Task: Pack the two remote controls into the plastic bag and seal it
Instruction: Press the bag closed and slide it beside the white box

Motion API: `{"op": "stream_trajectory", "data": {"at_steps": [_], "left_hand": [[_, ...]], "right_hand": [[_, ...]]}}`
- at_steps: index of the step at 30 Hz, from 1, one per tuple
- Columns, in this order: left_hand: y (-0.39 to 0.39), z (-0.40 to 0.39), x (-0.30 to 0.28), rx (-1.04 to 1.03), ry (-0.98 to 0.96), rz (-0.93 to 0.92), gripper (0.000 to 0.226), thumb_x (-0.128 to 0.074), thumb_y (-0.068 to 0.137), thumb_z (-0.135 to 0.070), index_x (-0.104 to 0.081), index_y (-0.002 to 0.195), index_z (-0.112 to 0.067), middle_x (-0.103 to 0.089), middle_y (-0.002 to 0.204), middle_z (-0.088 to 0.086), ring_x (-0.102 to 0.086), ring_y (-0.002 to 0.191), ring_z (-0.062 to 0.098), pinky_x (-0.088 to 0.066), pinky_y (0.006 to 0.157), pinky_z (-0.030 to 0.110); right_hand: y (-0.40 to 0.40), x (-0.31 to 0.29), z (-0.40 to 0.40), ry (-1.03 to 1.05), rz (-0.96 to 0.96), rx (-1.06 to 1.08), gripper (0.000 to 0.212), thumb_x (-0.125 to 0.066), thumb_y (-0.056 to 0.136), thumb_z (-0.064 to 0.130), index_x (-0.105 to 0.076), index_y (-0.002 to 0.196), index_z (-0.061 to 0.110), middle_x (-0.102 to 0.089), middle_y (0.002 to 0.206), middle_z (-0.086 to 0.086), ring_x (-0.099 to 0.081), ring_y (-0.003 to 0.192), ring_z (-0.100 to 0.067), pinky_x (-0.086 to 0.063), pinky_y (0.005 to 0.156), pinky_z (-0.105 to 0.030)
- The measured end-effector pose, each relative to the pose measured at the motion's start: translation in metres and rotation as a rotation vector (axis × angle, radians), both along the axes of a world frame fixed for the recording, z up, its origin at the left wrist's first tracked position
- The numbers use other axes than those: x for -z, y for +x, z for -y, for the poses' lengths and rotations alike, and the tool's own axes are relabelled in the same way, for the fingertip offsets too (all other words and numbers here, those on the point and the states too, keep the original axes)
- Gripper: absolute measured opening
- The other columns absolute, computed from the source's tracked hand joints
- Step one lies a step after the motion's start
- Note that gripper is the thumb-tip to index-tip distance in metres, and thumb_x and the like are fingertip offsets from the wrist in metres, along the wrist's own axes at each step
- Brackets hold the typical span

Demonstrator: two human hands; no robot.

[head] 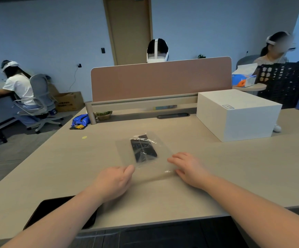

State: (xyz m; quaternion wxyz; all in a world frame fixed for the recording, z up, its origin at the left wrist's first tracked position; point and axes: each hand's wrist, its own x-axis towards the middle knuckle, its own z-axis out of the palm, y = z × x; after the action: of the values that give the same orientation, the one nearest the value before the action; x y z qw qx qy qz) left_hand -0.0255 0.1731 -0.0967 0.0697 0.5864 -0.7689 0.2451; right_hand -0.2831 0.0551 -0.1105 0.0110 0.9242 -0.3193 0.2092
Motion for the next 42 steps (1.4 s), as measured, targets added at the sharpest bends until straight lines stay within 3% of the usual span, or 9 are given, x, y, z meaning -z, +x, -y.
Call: {"op": "stream_trajectory", "data": {"at_steps": [4,8,13,16,21,25,29,37,42], "left_hand": [[0.001,-0.002,0.003,0.011,0.216,-0.123,0.037,-0.013,0.081,-0.041,-0.036,0.093,-0.014,-0.063,0.077,0.016,-0.058,0.069,0.039,-0.028,0.053,0.031],[0.006,-0.007,0.001,0.092,0.075,0.066,0.015,-0.036,0.079,-0.032,-0.041,0.075,-0.019,-0.060,0.058,-0.003,-0.057,0.048,0.018,-0.033,0.038,0.024],[0.009,0.004,0.008,0.164,-0.059,0.029,0.008,-0.057,0.075,-0.019,-0.050,0.079,-0.022,-0.065,0.070,-0.003,-0.058,0.056,0.020,-0.045,0.041,0.023],[0.007,0.008,0.006,0.166,-0.178,0.013,0.015,-0.061,0.070,-0.017,-0.049,0.077,-0.023,-0.060,0.057,-0.003,-0.056,0.048,0.020,-0.039,0.037,0.022],[0.004,0.009,0.005,0.130,-0.229,0.004,0.015,-0.055,0.074,-0.028,-0.041,0.076,-0.023,-0.057,0.049,-0.003,-0.054,0.041,0.020,-0.035,0.033,0.019],[0.004,0.008,0.008,0.151,-0.229,-0.107,0.016,-0.047,0.086,-0.033,-0.052,0.076,-0.022,-0.067,0.065,-0.004,-0.061,0.051,0.022,-0.048,0.037,0.024],[0.011,0.007,0.009,0.170,-0.231,-0.141,0.033,-0.033,0.096,-0.039,-0.057,0.080,-0.023,-0.070,0.072,-0.005,-0.065,0.058,0.021,-0.051,0.042,0.025],[0.007,0.004,0.008,0.137,-0.243,-0.157,0.028,-0.046,0.088,-0.035,-0.061,0.070,-0.021,-0.068,0.065,-0.005,-0.065,0.057,0.020,-0.048,0.040,0.023],[0.005,0.004,0.005,0.151,-0.266,-0.127,0.049,-0.029,0.096,-0.039,-0.060,0.064,-0.020,-0.066,0.060,-0.005,-0.062,0.053,0.019,-0.044,0.039,0.021]], "right_hand": [[0.005,0.003,0.008,0.080,-0.102,0.068,0.020,-0.047,0.083,0.011,-0.066,0.088,0.007,-0.068,0.094,-0.015,-0.062,0.099,-0.032,-0.054,0.077,-0.037],[0.005,0.005,0.015,0.057,-0.143,0.117,0.013,-0.049,0.082,0.008,-0.063,0.083,0.010,-0.066,0.089,-0.013,-0.062,0.094,-0.031,-0.049,0.072,-0.034],[0.013,-0.001,0.002,-0.012,-0.077,0.042,0.047,-0.047,0.078,0.005,-0.057,0.123,0.015,-0.068,0.115,-0.010,-0.055,0.117,-0.029,-0.040,0.100,-0.038],[0.030,-0.008,-0.012,-0.035,-0.044,-0.055,0.051,-0.054,0.079,0.010,-0.053,0.129,0.018,-0.068,0.117,-0.007,-0.057,0.114,-0.028,-0.038,0.102,-0.043],[0.058,-0.011,-0.027,-0.184,-0.011,-0.112,0.036,-0.080,0.061,0.030,-0.070,0.094,0.023,-0.075,0.082,0.002,-0.070,0.085,-0.019,-0.053,0.087,-0.049],[0.073,-0.017,-0.035,-0.259,-0.031,-0.105,0.011,-0.073,0.064,0.036,-0.068,0.060,0.027,-0.067,0.055,0.009,-0.067,0.064,-0.011,-0.057,0.078,-0.030],[0.079,-0.017,-0.034,-0.248,-0.018,-0.088,0.014,-0.068,0.069,0.035,-0.069,0.057,0.027,-0.067,0.053,0.009,-0.066,0.061,-0.010,-0.053,0.074,-0.023],[0.086,-0.018,-0.038,-0.225,-0.020,-0.088,0.016,-0.063,0.065,0.040,-0.066,0.055,0.028,-0.065,0.051,0.010,-0.065,0.057,-0.007,-0.051,0.066,-0.019],[0.091,-0.015,-0.037,-0.261,-0.082,-0.103,0.020,-0.069,0.067,0.041,-0.065,0.053,0.026,-0.065,0.049,0.008,-0.064,0.055,-0.008,-0.048,0.063,-0.017]]}}
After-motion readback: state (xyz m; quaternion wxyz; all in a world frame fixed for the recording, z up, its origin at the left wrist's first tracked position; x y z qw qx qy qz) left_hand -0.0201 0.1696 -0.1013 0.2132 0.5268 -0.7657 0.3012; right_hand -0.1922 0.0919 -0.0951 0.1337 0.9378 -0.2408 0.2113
